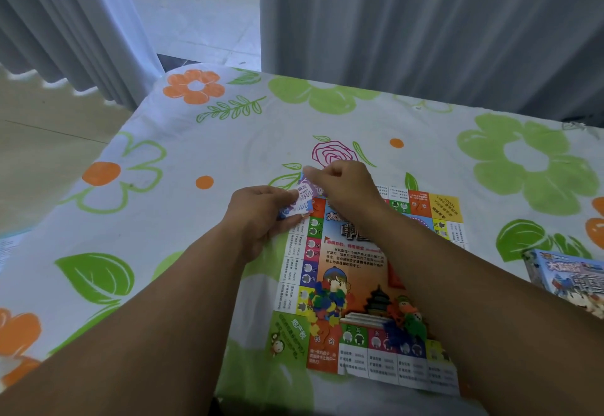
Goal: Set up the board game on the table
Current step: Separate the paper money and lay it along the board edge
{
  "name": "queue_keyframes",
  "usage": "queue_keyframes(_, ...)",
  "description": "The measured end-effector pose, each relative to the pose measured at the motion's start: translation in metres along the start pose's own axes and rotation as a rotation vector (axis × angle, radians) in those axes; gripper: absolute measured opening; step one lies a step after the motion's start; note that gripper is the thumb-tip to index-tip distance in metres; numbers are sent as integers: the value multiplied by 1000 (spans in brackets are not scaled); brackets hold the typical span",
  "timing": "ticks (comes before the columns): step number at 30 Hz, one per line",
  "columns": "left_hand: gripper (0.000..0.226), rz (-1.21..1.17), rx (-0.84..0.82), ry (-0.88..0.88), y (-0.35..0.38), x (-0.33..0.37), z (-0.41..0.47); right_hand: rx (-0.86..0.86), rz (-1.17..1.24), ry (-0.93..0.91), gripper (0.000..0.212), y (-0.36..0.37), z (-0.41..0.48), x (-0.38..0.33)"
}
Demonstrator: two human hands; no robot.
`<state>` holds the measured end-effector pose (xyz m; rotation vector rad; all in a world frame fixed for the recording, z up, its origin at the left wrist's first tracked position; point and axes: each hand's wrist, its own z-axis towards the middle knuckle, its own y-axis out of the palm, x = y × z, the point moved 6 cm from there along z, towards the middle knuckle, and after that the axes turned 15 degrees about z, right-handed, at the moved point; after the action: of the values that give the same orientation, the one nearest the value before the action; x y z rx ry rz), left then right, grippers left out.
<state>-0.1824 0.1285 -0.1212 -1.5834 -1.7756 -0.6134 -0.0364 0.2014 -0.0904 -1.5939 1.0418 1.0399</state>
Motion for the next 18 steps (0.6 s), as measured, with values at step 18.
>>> queue_keyframes(18, 18, -36, 3, -28, -2, -1, 1, 160, -17, 136, 37, -15, 13, 22)
